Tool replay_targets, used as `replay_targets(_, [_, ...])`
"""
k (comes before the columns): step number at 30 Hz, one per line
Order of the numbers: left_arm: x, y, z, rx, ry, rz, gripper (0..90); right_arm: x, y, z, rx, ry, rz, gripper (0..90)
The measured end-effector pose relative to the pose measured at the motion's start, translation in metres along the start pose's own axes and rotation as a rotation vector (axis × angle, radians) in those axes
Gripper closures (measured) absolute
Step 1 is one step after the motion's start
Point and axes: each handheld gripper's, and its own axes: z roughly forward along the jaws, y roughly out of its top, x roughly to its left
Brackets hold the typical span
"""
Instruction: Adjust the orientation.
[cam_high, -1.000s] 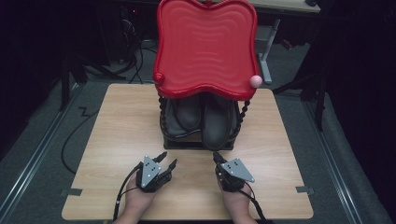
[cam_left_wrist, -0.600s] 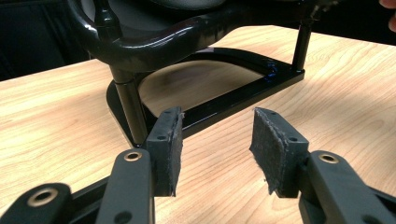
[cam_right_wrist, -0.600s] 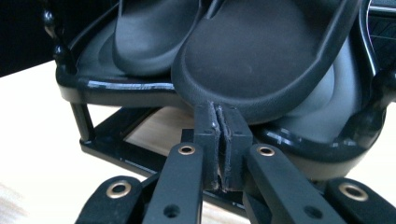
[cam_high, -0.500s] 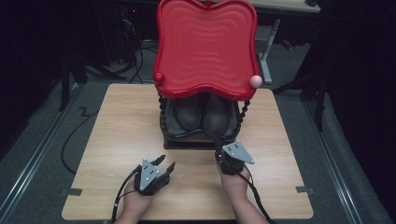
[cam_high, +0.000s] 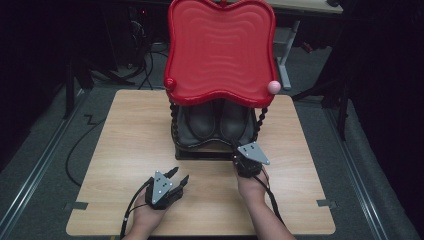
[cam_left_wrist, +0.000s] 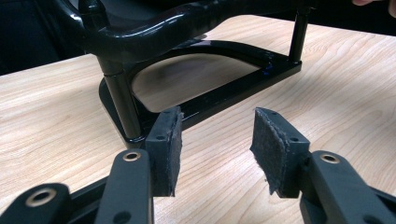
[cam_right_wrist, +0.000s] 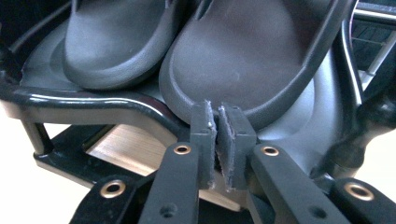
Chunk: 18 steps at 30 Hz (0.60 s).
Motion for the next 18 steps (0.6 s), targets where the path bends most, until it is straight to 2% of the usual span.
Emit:
replay_targets(5, [-0.001, -0.001, 0.001, 0.002, -0.004, 0.008, 53.0, 0.002, 0.006, 0.008, 0.004, 0.004, -0.01, 83.4])
replay_targets(9, [-0.002, -0.001, 0.0, 0.005, -0.005, 0.013, 53.0, 0.001, 0.008, 0.002, -0.025, 0.006, -0.008, 81.0])
replay_targets(13, [-0.002, -0.001, 0.0, 0.004, -0.003, 0.012, 53.0, -0.009, 0.009, -0.006, -0.043, -0.042, -0.013, 80.3])
replay_targets(15, [-0.002, -0.001, -0.001, 0.003, -0.002, 0.013, 53.0, -0.016, 0.009, -0.005, -0.033, -0.076, 0.002, 80.4])
replay_targets(18, [-0.002, -0.001, -0.001, 0.002, 0.0, 0.014, 52.9, -0.024, 0.008, 0.001, -0.017, -0.098, 0.015, 80.4])
